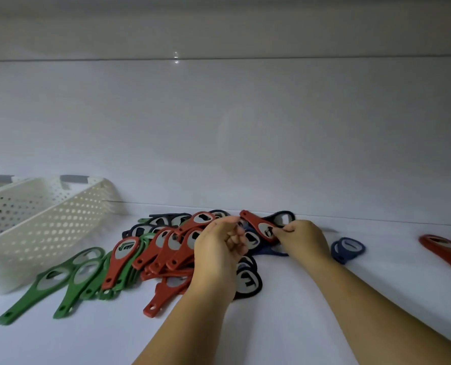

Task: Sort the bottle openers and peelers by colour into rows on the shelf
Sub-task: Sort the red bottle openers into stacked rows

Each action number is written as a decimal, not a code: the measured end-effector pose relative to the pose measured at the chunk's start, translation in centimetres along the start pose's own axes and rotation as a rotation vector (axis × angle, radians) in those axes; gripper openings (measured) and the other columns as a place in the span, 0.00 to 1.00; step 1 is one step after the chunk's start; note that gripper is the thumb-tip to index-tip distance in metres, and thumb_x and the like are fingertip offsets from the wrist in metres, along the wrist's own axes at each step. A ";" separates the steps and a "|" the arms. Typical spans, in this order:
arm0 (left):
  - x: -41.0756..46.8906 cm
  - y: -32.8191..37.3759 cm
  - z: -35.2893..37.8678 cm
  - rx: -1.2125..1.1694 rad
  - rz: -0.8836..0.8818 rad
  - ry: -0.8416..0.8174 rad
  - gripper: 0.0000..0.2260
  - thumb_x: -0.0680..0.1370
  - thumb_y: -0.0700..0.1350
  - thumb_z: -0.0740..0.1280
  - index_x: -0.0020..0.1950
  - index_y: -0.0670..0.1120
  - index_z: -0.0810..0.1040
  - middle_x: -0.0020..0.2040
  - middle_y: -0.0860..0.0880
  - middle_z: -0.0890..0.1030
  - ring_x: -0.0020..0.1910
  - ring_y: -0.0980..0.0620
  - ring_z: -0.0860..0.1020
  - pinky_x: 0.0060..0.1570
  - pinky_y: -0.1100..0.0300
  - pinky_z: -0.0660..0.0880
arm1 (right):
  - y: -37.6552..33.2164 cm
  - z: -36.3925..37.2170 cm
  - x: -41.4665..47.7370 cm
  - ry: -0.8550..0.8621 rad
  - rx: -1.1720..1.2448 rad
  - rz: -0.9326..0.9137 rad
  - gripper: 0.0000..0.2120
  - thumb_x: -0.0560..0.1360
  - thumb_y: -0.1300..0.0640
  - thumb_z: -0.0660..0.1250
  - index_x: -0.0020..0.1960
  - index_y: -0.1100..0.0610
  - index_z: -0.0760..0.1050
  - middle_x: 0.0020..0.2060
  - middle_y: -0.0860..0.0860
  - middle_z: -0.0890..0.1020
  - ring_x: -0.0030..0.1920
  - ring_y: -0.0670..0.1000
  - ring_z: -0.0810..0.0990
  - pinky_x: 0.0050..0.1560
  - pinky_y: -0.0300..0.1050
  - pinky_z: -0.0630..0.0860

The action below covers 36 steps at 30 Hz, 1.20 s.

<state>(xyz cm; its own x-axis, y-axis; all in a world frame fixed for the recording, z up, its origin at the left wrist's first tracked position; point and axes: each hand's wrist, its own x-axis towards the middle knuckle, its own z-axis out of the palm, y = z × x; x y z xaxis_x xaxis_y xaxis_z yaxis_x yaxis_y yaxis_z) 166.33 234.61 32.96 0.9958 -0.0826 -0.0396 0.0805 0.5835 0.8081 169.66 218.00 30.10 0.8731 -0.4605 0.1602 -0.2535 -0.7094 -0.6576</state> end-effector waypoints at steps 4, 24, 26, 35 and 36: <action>-0.2 -0.9 0.5 0.056 -0.058 -0.058 0.11 0.75 0.36 0.62 0.33 0.44 0.75 0.29 0.47 0.73 0.27 0.52 0.71 0.31 0.60 0.69 | 0.5 0.2 0.3 0.000 0.069 -0.025 0.12 0.75 0.51 0.66 0.38 0.59 0.79 0.34 0.53 0.81 0.36 0.54 0.79 0.35 0.43 0.71; -5.3 2.5 -4.4 0.372 -0.219 -0.155 0.12 0.82 0.48 0.57 0.59 0.44 0.74 0.50 0.40 0.84 0.47 0.39 0.83 0.43 0.51 0.80 | -2.4 -2.2 -3.9 -0.271 0.859 -0.151 0.09 0.77 0.62 0.65 0.39 0.55 0.78 0.30 0.50 0.78 0.23 0.42 0.69 0.25 0.35 0.65; -5.9 3.0 -5.3 0.305 -0.319 -0.250 0.18 0.82 0.53 0.55 0.61 0.43 0.76 0.54 0.37 0.82 0.48 0.40 0.83 0.41 0.52 0.81 | -3.9 -1.9 -5.7 -0.445 0.826 -0.247 0.08 0.76 0.64 0.67 0.40 0.56 0.79 0.28 0.49 0.79 0.22 0.43 0.67 0.23 0.34 0.64; -6.2 2.7 -5.8 0.222 -0.206 -0.170 0.10 0.80 0.35 0.57 0.52 0.36 0.78 0.46 0.38 0.83 0.31 0.49 0.81 0.30 0.60 0.80 | -1.2 -0.8 -3.8 0.059 0.209 -0.313 0.06 0.76 0.55 0.67 0.47 0.55 0.81 0.43 0.49 0.82 0.43 0.51 0.80 0.42 0.41 0.74; -6.2 2.7 -5.8 0.205 -0.205 -0.156 0.10 0.80 0.36 0.58 0.52 0.36 0.78 0.46 0.38 0.83 0.31 0.49 0.81 0.30 0.59 0.80 | -0.7 -0.8 -3.3 0.076 0.119 -0.290 0.07 0.77 0.55 0.65 0.51 0.56 0.80 0.49 0.52 0.81 0.47 0.54 0.79 0.44 0.42 0.72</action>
<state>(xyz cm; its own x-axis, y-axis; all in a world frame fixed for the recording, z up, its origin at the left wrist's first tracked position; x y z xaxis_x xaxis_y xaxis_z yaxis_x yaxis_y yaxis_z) 160.67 241.39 31.93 0.9398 -0.3137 -0.1354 0.2520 0.3687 0.8947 166.64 219.58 30.60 0.8670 -0.2903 0.4050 0.0553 -0.7517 -0.6571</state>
